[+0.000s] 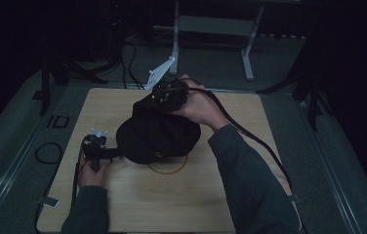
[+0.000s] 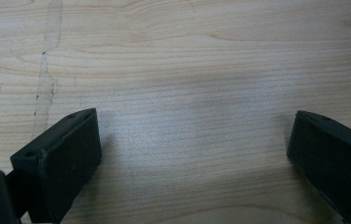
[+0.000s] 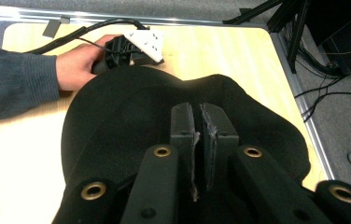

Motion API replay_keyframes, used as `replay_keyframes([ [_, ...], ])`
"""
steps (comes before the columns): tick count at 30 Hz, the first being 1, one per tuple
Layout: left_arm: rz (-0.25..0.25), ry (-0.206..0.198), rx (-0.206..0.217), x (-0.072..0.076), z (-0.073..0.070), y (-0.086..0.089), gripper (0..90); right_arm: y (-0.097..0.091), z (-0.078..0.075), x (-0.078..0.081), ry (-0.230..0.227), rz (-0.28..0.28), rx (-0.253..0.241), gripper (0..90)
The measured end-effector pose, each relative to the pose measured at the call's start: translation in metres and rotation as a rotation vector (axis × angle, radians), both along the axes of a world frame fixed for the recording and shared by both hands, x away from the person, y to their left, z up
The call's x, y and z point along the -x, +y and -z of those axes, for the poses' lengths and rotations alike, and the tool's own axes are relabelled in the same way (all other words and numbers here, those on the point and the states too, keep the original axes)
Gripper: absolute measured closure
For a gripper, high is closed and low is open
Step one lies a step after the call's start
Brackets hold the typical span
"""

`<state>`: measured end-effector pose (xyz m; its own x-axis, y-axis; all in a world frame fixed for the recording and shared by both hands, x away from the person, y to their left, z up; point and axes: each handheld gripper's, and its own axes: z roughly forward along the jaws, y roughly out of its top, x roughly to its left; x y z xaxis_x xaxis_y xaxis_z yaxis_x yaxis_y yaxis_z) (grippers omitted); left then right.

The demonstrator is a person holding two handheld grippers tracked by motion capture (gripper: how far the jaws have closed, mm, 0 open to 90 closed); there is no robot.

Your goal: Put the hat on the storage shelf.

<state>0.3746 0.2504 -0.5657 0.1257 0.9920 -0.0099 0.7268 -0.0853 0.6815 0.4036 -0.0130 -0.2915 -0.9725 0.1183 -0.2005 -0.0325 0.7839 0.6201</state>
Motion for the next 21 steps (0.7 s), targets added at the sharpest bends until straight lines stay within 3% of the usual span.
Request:
replay_keyframes([
  [12, 0.000, 0.000, 0.000, 0.0000, 0.0000, 0.0000, 2.6, 0.0057, 0.0073, -0.0031, 0.009, 0.013, 0.012, 80.2],
  [15, -0.002, -0.002, 0.002, 0.0000, 0.0001, -0.0002, 2.6, 0.0067, 0.0097, -0.0031, -0.002, 0.023, 0.014, 67.7],
  [21, -0.001, -0.001, 0.001, 0.0000, 0.0001, -0.0001, 2.6, 0.0029, 0.0083, -0.0040, 0.003, 0.037, -0.002, 53.4],
])
